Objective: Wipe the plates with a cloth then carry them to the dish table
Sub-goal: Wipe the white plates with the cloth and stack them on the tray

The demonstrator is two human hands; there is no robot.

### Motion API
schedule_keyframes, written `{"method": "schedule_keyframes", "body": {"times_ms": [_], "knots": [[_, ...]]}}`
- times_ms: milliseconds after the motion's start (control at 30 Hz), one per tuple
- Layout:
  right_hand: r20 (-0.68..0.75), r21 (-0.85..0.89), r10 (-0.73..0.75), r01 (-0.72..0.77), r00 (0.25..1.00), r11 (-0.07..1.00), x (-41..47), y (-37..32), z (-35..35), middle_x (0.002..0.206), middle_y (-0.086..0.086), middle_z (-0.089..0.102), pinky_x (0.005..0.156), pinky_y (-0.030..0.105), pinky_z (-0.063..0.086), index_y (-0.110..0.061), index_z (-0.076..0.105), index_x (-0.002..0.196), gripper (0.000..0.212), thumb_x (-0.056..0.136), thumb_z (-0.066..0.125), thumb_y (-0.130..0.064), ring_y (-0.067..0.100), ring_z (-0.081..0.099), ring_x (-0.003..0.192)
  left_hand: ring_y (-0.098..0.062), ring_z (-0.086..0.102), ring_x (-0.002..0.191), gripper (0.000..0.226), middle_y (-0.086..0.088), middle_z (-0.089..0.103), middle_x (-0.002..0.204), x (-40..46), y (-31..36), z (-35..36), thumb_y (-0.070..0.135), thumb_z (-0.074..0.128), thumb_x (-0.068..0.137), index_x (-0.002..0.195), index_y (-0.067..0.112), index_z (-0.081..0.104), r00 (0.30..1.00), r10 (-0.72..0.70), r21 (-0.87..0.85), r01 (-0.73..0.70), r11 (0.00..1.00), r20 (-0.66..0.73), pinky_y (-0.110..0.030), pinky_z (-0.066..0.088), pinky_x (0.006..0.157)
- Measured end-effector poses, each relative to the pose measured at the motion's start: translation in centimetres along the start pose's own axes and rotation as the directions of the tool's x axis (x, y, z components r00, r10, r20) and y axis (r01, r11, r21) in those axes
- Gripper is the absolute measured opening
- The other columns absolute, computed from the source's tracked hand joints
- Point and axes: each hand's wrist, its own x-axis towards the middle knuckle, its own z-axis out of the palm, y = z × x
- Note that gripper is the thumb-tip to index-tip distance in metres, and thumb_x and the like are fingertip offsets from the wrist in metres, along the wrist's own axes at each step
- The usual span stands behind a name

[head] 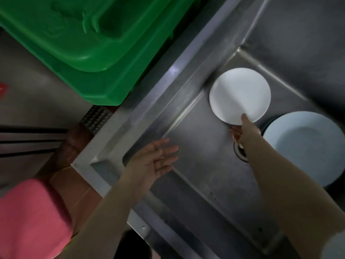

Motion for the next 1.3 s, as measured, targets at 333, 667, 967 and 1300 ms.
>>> {"method": "schedule_keyframes", "body": {"times_ms": [333,667,967,1300], "knots": [[-0.024,0.030,-0.086,0.087,0.996,0.996,2.3,0.6,-0.9,0.071,0.013,0.064,0.037,0.023,0.049,-0.004,0.051,0.098,0.024,0.086,0.070,-0.014,0.019,0.064,0.044,-0.020,0.071,0.094,0.030,-0.006,0.073,0.108,1.3,0.7,0.1,0.007,0.040,0.097,0.115,0.018,0.061,0.999,-0.001,0.117,-0.003,0.993,0.038,-0.034,0.050,0.086],[0.108,0.105,-0.040,0.029,0.993,0.994,0.1,1.7,-2.8,0.102,0.015,0.061,0.055,0.033,0.057,-0.008,0.050,0.124,0.031,0.094,0.058,-0.008,0.027,0.063,0.069,-0.021,0.070,0.098,0.031,-0.007,0.072,0.112,0.0,1.4,0.8,0.007,0.041,0.097,0.120,0.017,0.059,0.989,0.032,0.169,-0.056,0.984,0.144,-0.034,0.050,0.088],[0.164,0.153,-0.226,0.202,0.960,0.967,-6.3,5.7,-6.3,0.097,0.004,0.067,0.080,0.038,0.056,-0.020,0.064,0.095,0.011,0.093,0.060,-0.010,0.021,0.068,0.078,-0.022,0.068,0.106,0.037,-0.006,0.071,0.115,-2.7,4.1,-1.7,0.017,0.050,0.087,0.123,0.018,0.057,0.960,0.111,0.161,-0.156,0.974,0.258,-0.036,0.048,0.089],[0.105,0.209,-0.690,0.662,0.717,0.720,-25.0,5.0,-9.8,0.081,0.000,0.074,0.058,0.024,0.055,-0.017,0.065,0.096,0.007,0.094,0.058,-0.018,0.016,0.071,0.074,-0.014,0.071,0.096,0.025,0.000,0.073,0.110,-4.4,9.2,-0.9,0.016,0.051,0.097,0.116,0.030,0.061,0.834,0.234,0.334,-0.435,0.836,0.500,-0.027,0.050,0.075]]}}
